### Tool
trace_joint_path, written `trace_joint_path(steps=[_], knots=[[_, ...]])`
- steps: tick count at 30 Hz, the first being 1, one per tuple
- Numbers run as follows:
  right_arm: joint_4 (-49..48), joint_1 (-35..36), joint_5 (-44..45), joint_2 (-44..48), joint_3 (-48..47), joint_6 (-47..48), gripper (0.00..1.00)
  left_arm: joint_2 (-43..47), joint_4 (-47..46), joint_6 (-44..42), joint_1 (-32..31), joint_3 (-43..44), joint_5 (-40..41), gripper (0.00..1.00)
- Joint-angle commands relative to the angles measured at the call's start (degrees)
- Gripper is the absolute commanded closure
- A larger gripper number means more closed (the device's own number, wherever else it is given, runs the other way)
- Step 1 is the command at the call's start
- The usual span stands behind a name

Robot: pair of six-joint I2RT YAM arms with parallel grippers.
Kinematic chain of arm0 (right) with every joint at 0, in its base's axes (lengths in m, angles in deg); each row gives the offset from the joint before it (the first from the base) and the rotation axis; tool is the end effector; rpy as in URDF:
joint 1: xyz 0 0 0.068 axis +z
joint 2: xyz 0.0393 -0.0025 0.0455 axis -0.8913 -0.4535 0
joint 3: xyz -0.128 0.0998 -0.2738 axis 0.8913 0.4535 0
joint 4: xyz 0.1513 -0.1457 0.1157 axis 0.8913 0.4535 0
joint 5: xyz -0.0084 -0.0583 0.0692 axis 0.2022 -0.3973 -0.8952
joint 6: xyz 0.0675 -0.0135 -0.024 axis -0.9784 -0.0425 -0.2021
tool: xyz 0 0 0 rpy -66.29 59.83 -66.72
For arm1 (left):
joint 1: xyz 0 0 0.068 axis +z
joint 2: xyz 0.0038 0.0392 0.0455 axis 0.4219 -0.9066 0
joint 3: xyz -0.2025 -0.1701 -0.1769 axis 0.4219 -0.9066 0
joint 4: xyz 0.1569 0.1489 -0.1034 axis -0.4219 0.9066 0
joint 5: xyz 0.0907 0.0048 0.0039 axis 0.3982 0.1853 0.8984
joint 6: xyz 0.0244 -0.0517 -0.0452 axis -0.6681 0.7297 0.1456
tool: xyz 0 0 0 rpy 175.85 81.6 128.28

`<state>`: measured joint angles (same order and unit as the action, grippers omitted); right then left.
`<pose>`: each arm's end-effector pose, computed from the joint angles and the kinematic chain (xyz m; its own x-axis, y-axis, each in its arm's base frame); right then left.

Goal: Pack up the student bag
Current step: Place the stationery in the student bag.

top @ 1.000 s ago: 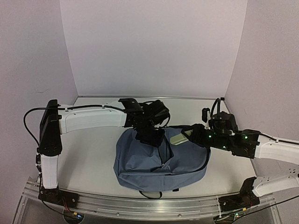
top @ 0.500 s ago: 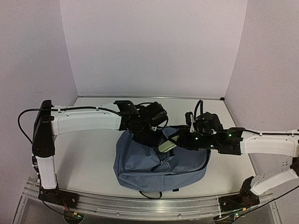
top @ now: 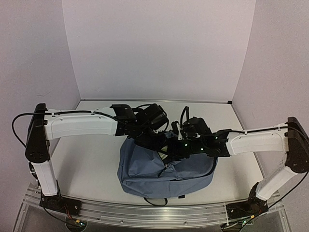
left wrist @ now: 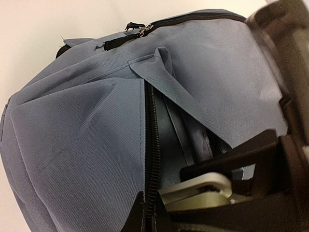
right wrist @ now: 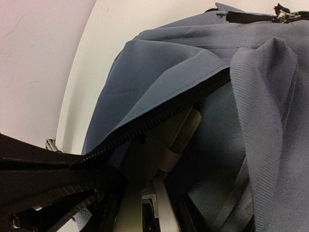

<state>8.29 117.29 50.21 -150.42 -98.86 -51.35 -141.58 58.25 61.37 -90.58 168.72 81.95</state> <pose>0.1865 0.2820 0.2674 -0.8789 0.0047 -0.4770 -0.3745 0.6123 0.6962 0.1810 -0.3705 0.3002 -0.7797 0.3244 -0.5355 0.4833 0.8556 -0.1854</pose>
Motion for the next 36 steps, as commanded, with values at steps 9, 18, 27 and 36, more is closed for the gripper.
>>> trace_joint_path(steps=[9, 18, 27, 36], knots=[[-2.10, 0.38, 3.86, 4.90, -0.62, -2.54, 0.26, 4.03, -2.11, 1.06, -0.20, -1.30, 2.91, 1.00], [1.51, 0.39, 8.17, 12.32, 3.96, -4.28, 0.21, 3.80, -1.86, 1.00, -0.19, -0.96, 3.27, 1.00], [2.70, 0.62, 8.28, 10.81, 5.69, -5.75, 0.39, 3.40, -1.36, 0.56, -0.14, -0.31, 3.33, 1.00], [5.20, 1.16, 10.61, 6.95, 4.63, -5.82, 0.49, 3.12, -0.78, 0.14, -0.20, 0.37, 3.41, 1.00]])
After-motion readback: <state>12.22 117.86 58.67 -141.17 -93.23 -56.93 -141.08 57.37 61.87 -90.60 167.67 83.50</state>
